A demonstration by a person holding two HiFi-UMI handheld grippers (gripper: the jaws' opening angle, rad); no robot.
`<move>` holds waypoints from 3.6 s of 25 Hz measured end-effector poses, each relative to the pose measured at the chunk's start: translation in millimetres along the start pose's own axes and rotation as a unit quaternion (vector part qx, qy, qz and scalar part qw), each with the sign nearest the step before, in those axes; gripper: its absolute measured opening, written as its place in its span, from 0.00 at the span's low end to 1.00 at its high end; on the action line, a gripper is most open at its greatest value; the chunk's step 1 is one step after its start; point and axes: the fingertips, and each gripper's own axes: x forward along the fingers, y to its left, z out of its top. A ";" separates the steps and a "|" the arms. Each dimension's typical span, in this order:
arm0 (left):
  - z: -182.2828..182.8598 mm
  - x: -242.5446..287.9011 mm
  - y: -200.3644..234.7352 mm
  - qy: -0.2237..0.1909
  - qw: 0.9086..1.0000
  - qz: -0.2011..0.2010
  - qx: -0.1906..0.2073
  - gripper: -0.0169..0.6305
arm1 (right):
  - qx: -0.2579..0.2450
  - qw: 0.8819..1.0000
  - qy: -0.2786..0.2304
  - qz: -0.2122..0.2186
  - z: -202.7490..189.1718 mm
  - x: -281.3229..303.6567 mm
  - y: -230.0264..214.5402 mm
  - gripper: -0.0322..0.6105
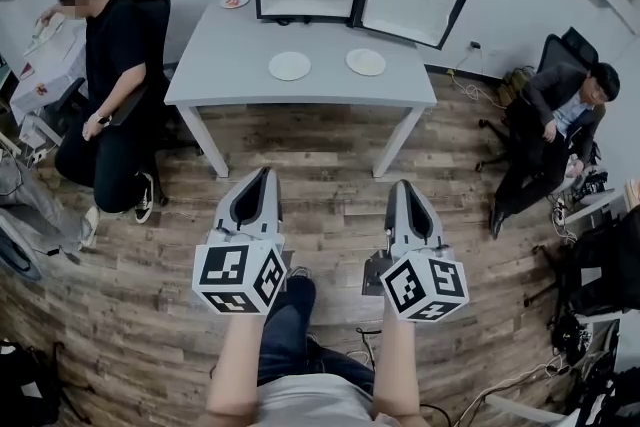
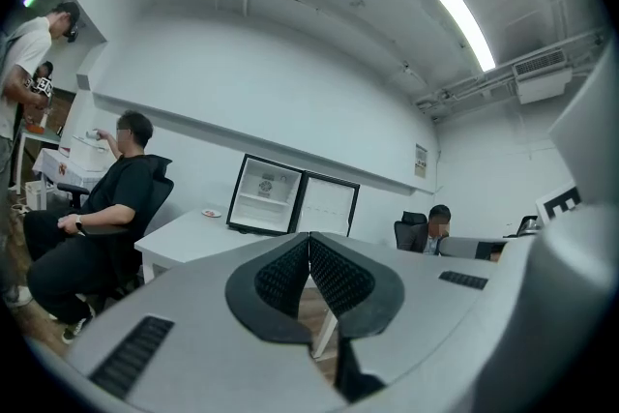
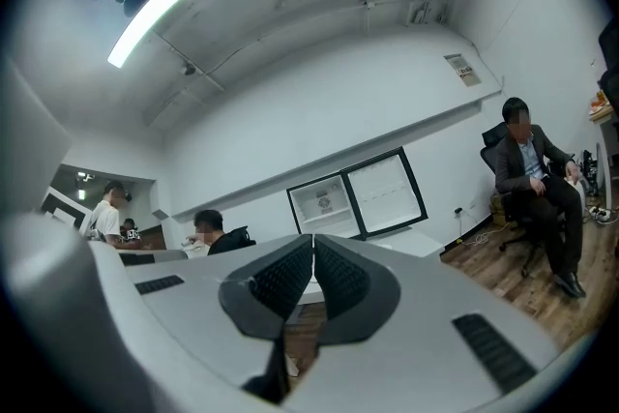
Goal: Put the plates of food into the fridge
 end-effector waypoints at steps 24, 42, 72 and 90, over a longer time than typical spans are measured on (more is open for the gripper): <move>32.9 209.2 61.9 0.009 0.999 -0.037 -0.008 0.04 | -0.028 0.999 0.014 -0.024 18.4 205.9 -27.9 0.08; 18.0 378.9 41.7 0.041 0.999 -0.006 -0.028 0.04 | -0.002 0.999 0.042 -0.007 45.8 352.6 -144.8 0.08; -82.7 582.0 82.5 0.211 0.974 -0.022 -0.075 0.04 | 0.078 0.977 0.185 -0.071 -43.2 518.3 -281.2 0.08; -188.3 624.2 83.1 0.374 0.916 -0.071 -0.126 0.04 | 0.124 0.932 0.328 -0.092 -146.7 537.9 -322.6 0.08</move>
